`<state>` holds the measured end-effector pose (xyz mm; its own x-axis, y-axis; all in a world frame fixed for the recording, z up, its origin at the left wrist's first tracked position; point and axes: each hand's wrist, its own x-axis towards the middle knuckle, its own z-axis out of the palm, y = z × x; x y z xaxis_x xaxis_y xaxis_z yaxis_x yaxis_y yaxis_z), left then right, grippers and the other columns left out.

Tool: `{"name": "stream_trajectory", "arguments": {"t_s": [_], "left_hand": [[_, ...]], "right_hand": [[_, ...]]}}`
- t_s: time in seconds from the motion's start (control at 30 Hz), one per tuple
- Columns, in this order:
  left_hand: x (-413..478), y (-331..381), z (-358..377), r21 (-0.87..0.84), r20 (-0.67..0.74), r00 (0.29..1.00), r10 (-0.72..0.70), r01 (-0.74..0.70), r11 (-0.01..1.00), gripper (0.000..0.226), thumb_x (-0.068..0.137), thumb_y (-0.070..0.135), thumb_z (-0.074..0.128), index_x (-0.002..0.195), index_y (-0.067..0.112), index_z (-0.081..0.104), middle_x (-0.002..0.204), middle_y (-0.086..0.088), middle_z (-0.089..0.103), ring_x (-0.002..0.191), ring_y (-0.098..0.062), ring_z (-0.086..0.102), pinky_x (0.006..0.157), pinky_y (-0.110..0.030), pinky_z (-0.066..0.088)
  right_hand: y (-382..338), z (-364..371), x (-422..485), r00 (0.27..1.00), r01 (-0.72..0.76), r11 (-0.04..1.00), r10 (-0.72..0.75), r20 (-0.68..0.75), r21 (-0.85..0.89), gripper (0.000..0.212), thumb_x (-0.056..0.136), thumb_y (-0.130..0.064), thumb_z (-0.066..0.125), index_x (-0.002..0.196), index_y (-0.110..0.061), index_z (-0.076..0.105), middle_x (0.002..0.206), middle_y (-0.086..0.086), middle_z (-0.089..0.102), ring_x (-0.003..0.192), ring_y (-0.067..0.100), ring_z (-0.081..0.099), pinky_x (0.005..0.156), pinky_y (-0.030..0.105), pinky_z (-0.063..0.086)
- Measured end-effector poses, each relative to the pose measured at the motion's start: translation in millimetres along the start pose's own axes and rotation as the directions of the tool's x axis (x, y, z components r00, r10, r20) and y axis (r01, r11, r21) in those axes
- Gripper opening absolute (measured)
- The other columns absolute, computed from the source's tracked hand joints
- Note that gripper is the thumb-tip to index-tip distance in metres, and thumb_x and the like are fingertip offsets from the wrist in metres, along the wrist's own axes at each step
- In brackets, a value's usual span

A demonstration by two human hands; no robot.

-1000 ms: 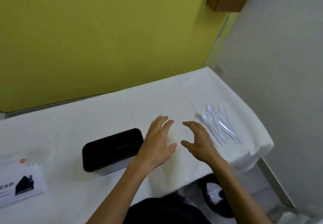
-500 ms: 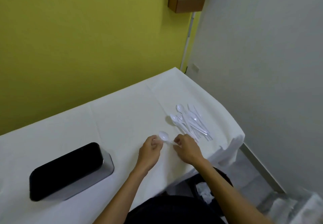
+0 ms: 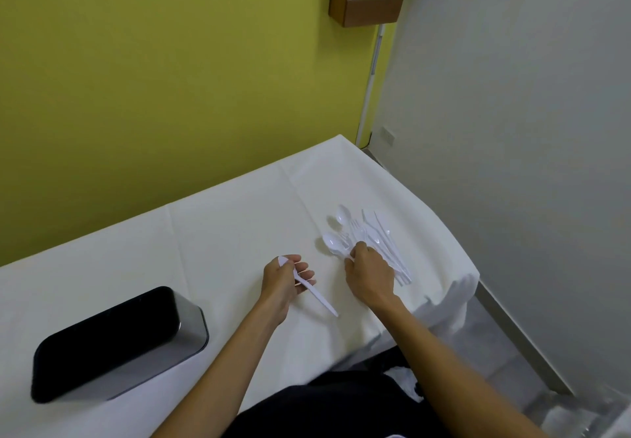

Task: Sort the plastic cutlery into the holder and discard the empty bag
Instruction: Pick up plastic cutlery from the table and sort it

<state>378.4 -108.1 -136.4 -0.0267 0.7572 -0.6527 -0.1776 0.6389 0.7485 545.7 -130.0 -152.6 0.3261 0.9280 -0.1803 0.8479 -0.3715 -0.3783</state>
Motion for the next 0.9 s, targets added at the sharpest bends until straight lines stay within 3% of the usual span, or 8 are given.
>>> {"name": "stream_trajectory", "arguments": {"t_s": [0.17,0.3,0.37,0.47,0.57,0.67,0.77,0.9], "left_hand": [[13,-1,-3,0.001,0.026,0.999,-0.031,0.031,1.0,0.01,0.1,0.01,0.05,0.105,0.003,0.055,0.079,-0.01,0.052,0.061,-0.021,0.053,0.064,-0.035,0.058],[21,3,3,0.131,0.063,0.998,-0.006,-0.003,0.991,0.037,0.099,0.044,0.055,0.107,0.007,0.056,0.089,-0.009,0.055,0.072,-0.02,0.058,0.077,-0.037,0.061],[23,4,8,0.201,0.1,0.995,0.021,-0.041,0.979,0.036,0.101,0.042,0.053,0.111,0.009,0.059,0.099,-0.01,0.061,0.083,-0.021,0.063,0.077,-0.035,0.061],[27,4,11,0.231,0.099,0.994,0.042,-0.065,0.971,0.017,0.1,0.02,0.049,0.104,0.009,0.062,0.096,-0.007,0.062,0.076,-0.018,0.062,0.065,-0.03,0.053],[30,1,11,0.218,0.057,0.998,0.02,-0.032,0.976,0.013,0.098,0.012,0.045,0.097,0.011,0.057,0.081,-0.004,0.061,0.066,-0.017,0.061,0.064,-0.03,0.049],[32,-3,12,0.177,0.035,0.999,-0.011,0.005,0.984,0.013,0.1,0.011,0.045,0.101,0.008,0.057,0.075,-0.005,0.059,0.058,-0.018,0.06,0.062,-0.03,0.052],[33,-3,13,0.124,0.017,1.0,-0.019,0.016,0.992,0.019,0.102,0.021,0.05,0.104,0.004,0.057,0.076,-0.006,0.052,0.053,-0.016,0.048,0.061,-0.033,0.055],[31,-1,17,0.254,0.047,0.999,0.016,-0.027,0.967,0.046,0.095,0.052,0.058,0.109,0.008,0.057,0.083,-0.007,0.054,0.06,-0.017,0.046,0.059,-0.032,0.05]], "right_hand": [[6,-5,-3,0.999,-0.025,0.999,0.023,0.033,0.046,0.02,0.097,-0.031,0.051,0.104,-0.015,0.061,0.096,-0.001,0.07,0.084,0.02,0.064,0.068,0.033,0.049],[-6,-14,-21,0.997,0.049,0.974,-0.061,0.048,0.221,0.018,0.093,-0.038,0.06,0.103,-0.024,0.062,0.084,-0.013,0.067,0.082,0.01,0.062,0.068,0.029,0.048],[-15,-13,-28,0.986,0.111,0.956,-0.14,0.089,0.27,0.019,0.092,-0.043,0.062,0.101,-0.026,0.064,0.081,-0.014,0.066,0.08,0.007,0.062,0.068,0.027,0.049],[-17,-8,-22,0.99,0.103,0.948,-0.128,0.065,0.301,0.027,0.094,-0.046,0.059,0.104,-0.023,0.067,0.095,-0.01,0.069,0.091,0.009,0.065,0.072,0.028,0.051],[-8,-3,-11,0.999,0.031,0.995,-0.032,0.015,0.096,0.026,0.099,-0.035,0.051,0.116,-0.016,0.057,0.109,-0.001,0.064,0.097,0.021,0.064,0.071,0.032,0.046],[-3,0,-9,0.999,0.017,0.998,-0.015,0.04,-0.066,0.018,0.098,-0.026,0.048,0.108,-0.013,0.055,0.104,0.002,0.066,0.088,0.024,0.065,0.064,0.03,0.041],[-2,-3,-9,1.0,0.023,0.999,-0.023,0.014,-0.031,0.019,0.096,-0.032,0.052,0.104,-0.016,0.059,0.099,-0.001,0.069,0.084,0.021,0.065,0.067,0.031,0.048],[-10,-12,-18,0.998,0.047,0.986,-0.052,0.026,0.158,0.023,0.092,-0.041,0.061,0.106,-0.022,0.065,0.091,-0.007,0.072,0.086,0.014,0.066,0.073,0.032,0.054]]}}
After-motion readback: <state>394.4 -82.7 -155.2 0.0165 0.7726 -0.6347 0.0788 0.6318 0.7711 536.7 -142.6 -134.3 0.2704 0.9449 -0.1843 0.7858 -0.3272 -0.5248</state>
